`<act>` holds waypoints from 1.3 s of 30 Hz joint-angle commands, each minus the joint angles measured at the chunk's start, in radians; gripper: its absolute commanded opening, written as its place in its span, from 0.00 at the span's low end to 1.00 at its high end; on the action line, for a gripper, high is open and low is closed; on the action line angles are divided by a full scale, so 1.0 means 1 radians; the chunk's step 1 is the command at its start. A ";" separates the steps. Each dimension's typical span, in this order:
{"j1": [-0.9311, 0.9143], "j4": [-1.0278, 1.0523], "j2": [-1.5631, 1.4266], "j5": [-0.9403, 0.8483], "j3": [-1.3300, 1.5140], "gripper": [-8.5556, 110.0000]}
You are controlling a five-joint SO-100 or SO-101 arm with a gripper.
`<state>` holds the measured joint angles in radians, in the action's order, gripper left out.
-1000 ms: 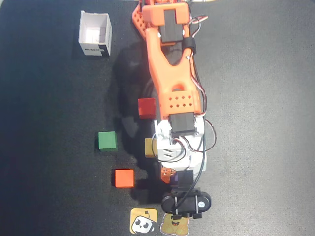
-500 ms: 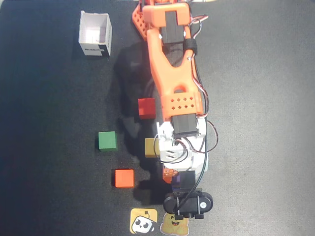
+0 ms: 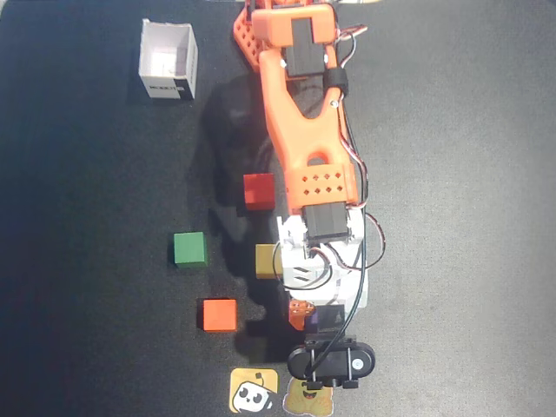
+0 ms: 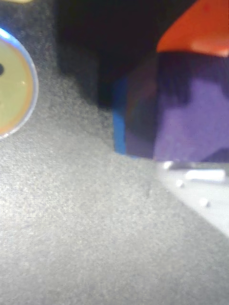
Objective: Put the purple cube on top of the blue cube.
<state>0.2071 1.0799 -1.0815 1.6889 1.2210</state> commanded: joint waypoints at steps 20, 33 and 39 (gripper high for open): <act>0.006 -0.021 -0.018 0.020 0.014 0.21; 0.015 -0.029 -0.026 0.046 0.025 0.22; 0.021 -0.031 -0.046 0.054 0.034 0.22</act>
<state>0.2209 1.0661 -1.0799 1.7303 1.2594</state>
